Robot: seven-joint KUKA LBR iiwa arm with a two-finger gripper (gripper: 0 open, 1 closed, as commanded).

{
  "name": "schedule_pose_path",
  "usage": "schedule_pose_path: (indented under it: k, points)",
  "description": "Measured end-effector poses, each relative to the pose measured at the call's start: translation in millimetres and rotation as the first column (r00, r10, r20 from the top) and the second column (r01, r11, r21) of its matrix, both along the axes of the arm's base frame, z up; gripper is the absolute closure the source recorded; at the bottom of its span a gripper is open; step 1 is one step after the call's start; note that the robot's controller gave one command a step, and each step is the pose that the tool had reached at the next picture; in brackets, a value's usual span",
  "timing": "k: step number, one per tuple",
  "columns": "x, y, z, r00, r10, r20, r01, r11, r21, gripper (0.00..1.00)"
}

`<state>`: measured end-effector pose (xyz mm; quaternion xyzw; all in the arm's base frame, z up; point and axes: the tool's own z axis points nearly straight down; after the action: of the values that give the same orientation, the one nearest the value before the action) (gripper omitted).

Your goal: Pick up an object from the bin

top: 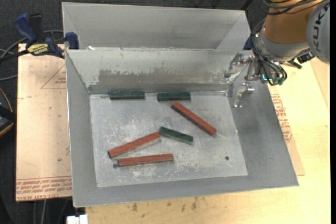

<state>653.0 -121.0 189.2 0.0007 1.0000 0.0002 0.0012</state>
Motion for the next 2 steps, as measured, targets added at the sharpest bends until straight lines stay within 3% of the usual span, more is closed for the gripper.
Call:
schedule_pose_path:
  k: [1,2]
  points:
    - [-35.8,30.9,-45.8,1.000,-0.020,0.005,0.020,1.000,-0.001,0.00]
    - [-21.8,65.6,-110.4,0.999,-0.052,0.017,0.052,0.999,0.001,1.00]
